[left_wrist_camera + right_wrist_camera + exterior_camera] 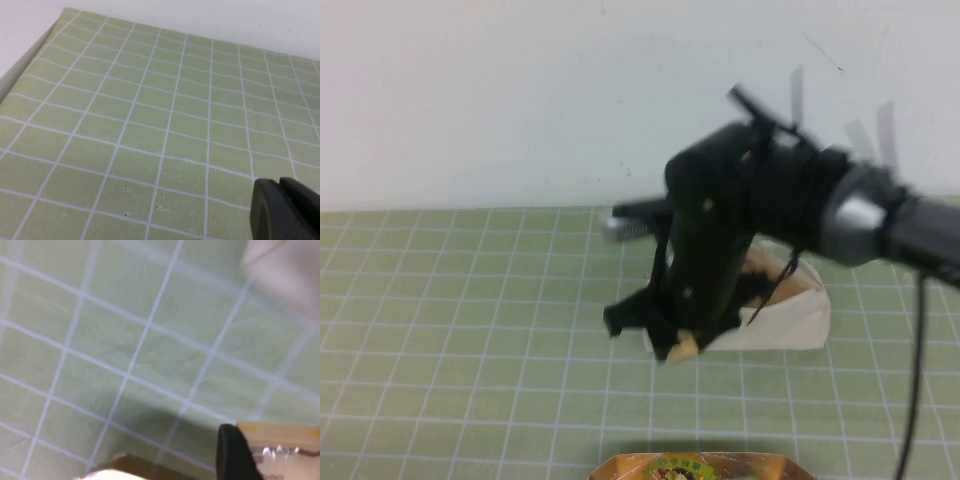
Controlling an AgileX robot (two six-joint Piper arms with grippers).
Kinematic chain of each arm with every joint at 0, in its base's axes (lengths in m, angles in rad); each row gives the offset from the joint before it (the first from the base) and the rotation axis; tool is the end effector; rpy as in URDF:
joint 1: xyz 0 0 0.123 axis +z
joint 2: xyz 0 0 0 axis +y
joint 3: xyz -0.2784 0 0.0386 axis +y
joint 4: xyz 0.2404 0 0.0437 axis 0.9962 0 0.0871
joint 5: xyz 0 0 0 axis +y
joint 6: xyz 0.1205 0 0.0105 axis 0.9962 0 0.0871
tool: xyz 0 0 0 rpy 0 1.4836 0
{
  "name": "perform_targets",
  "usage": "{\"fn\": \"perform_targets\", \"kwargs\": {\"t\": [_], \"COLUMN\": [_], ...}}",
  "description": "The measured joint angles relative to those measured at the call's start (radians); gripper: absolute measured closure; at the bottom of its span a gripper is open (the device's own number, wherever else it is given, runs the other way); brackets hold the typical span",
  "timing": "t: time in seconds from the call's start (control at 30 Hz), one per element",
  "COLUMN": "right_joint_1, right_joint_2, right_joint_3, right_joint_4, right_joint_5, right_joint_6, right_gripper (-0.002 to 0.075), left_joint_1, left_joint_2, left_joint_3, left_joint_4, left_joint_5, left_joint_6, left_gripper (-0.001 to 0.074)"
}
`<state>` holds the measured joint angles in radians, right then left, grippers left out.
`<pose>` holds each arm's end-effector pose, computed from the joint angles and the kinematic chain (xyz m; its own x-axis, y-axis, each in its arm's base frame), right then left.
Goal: Put eraser into pencil case
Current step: Pick up the eraser from the table, then place the eraser on the pencil case
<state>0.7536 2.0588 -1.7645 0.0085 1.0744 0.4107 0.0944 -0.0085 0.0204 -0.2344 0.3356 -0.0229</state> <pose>0.3216 0.3030 0.2070 -0.9160 -0.3070 -0.2582 -0.3460 0.9303 0.1215 0.0795 -0.0018 0.1700 -0.2357 -0.2649 -0.9350 -0.0797 0.9642 -0.2531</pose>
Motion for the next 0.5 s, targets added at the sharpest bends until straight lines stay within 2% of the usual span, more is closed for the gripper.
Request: {"fn": "perform_targets", "kwargs": {"t": [0.23,0.5], "right_joint_1": [-0.029,-0.1], "right_joint_2": [-0.161,-0.098], "right_joint_3": [-0.002,-0.002], "right_joint_4": [-0.241,-0.276], "right_joint_5": [-0.028,-0.076], "right_joint_6": [-0.033,-0.038], "right_gripper": [0.0421,0.0421], "left_joint_1": [0.0,0.0], "left_joint_2": [0.0,0.0], "left_joint_3": [0.0,0.0], "left_joint_4": [0.0,0.0], "left_joint_5": [0.0,0.0], "left_joint_6": [0.0,0.0], "left_gripper": [0.0736,0.0736]}}
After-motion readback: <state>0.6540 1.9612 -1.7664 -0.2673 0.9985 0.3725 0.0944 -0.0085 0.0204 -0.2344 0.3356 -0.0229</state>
